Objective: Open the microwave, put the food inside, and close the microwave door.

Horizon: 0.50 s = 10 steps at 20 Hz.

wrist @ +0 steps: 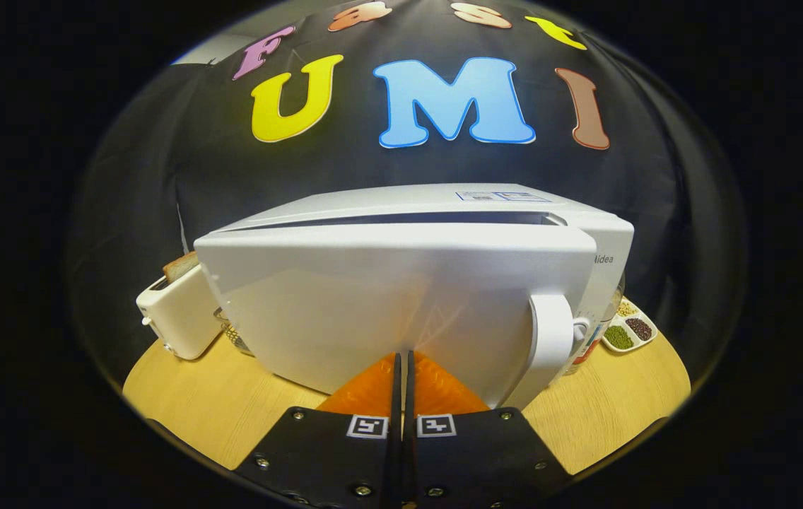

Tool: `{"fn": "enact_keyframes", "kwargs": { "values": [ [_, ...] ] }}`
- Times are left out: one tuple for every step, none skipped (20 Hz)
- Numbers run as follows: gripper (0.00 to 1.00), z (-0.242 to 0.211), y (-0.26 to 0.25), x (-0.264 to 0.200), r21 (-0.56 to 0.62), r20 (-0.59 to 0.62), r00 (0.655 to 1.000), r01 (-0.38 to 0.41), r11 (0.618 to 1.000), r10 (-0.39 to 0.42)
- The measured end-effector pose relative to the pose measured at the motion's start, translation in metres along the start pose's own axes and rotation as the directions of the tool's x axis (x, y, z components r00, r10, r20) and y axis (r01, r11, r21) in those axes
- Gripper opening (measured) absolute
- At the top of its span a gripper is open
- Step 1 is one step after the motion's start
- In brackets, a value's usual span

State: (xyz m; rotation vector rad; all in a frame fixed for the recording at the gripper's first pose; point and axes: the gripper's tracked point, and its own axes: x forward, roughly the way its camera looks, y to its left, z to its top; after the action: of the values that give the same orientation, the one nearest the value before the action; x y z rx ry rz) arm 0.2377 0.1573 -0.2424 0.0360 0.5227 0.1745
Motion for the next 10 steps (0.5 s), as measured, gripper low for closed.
{"fn": "enact_keyframes", "kwargs": {
  "values": [
    [0.01,0.002,-0.002,0.005,0.006,0.004,1.0,0.006,1.0,-0.006],
    [0.01,0.003,-0.004,0.01,0.015,0.006,1.0,0.012,1.0,-0.012],
    [0.01,0.005,-0.007,0.014,0.03,0.005,1.0,0.023,0.999,-0.023],
    [0.01,0.005,-0.007,0.013,0.048,0.005,1.0,0.022,0.999,-0.023],
    [0.01,0.005,-0.006,0.015,0.036,0.015,1.0,0.023,0.999,-0.024],
    [0.01,0.006,-0.006,0.016,0.006,0.028,0.999,0.029,1.0,-0.029],
    [0.01,0.006,-0.007,0.016,-0.019,0.04,0.999,0.035,0.999,-0.034],
    [0.01,0.01,-0.007,0.023,-0.026,0.05,0.998,0.033,0.999,-0.031],
    [0.01,0.008,-0.005,0.022,0.007,0.031,0.999,0.025,1.0,-0.025],
    [0.03,0.008,-0.003,0.022,0.016,0.035,0.999,0.028,0.999,-0.029]
  ]
}}
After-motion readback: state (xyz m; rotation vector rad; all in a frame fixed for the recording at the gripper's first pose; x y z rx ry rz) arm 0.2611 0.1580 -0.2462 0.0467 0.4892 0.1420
